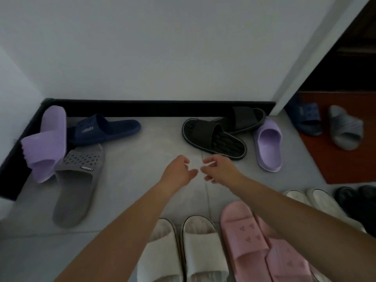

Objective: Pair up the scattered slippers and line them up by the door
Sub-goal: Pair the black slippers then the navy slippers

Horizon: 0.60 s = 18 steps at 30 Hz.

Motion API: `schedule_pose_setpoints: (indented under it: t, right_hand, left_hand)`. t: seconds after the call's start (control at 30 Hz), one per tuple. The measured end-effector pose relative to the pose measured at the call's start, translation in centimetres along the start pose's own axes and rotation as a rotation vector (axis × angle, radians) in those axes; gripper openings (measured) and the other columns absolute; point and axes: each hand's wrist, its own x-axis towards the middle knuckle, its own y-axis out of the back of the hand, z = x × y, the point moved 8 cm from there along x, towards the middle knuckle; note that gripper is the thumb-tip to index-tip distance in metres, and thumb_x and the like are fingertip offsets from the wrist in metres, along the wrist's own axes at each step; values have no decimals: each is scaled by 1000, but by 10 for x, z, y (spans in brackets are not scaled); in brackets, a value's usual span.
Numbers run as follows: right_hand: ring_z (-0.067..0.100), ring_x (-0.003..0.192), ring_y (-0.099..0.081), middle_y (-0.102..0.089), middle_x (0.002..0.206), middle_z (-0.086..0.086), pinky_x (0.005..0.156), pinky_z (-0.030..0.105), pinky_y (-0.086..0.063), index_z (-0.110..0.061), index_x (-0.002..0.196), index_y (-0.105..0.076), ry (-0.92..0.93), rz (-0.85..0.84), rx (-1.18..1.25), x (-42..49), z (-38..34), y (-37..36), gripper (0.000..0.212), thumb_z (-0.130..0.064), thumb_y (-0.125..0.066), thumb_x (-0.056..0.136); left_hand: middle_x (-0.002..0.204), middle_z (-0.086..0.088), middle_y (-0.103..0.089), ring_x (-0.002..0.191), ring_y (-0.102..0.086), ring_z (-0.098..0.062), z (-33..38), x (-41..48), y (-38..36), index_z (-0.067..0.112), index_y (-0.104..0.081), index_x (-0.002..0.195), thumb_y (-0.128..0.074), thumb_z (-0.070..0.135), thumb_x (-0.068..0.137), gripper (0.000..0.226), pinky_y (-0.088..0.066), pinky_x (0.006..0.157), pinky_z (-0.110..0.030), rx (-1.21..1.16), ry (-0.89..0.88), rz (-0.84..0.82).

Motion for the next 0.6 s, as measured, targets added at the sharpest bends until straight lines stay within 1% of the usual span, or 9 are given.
schedule_pose_setpoints:
  t: [0.1, 0.2, 0.23, 0.3, 0.43, 0.53, 0.6]
  right_hand:
    - [13, 63, -65, -66, 85, 5, 53, 22, -48, -15, 101, -57, 13, 102, -67, 3, -22, 30, 18, -18, -63, 84]
    - [13, 65, -66, -68, 85, 6, 56, 24, -50, -14, 100, -61, -15, 162, -114, 7, -20, 48, 15, -21, -60, 86]
    - [13, 65, -66, -68, 84, 6, 56, 25, -51, -15, 97, -61, -29, 168, -123, 9, -15, 52, 13, -22, -60, 87]
    - [11, 65, -65, -66, 82, 6, 58, 25, -51, -15, 93, -61, -60, 156, -161, 16, 0, 57, 10, -23, -60, 87]
    - [15, 69, -67, -65, 82, 6, 63, 28, -51, -16, 88, -58, -91, 158, -166, 30, 28, 71, 5, -20, -61, 87]
    - [13, 67, -66, -64, 77, 2, 60, 26, -51, -19, 83, -56, -77, 152, -143, 42, 35, 82, 6, -21, -62, 87]
    - [16, 65, -65, -65, 76, 4, 58, 27, -50, -17, 86, -58, -70, 167, -97, 53, 36, 91, 6, -20, -63, 85]
  left_hand:
    - [111, -10, -61, 79, -59, -22, 49, 21, -4, 9, -49, 120, -67, 34, 82, 49, -44, 68, -30, 127, -74, -35]
    - [109, -13, -63, 93, -63, -27, 77, 34, -10, 10, -48, 118, -66, 32, 79, 48, -45, 73, -32, 171, -114, -51]
    - [107, -13, -63, 92, -63, -28, 82, 37, -12, 10, -49, 116, -66, 30, 79, 46, -46, 72, -32, 176, -129, -52]
    - [105, -12, -62, 89, -63, -27, 84, 42, -15, 9, -51, 114, -67, 29, 80, 43, -46, 70, -32, 164, -136, -44]
    - [113, -12, -59, 93, -63, -26, 80, 52, -20, 8, -48, 121, -64, 30, 85, 45, -46, 72, -31, 193, -115, 5]
    - [118, -11, -56, 98, -60, -26, 84, 61, -25, 9, -48, 122, -64, 33, 85, 47, -48, 79, -34, 239, -104, 15]
    - [121, -11, -53, 101, -58, -27, 90, 70, -27, 10, -47, 121, -64, 36, 85, 48, -45, 78, -33, 281, -100, 36]
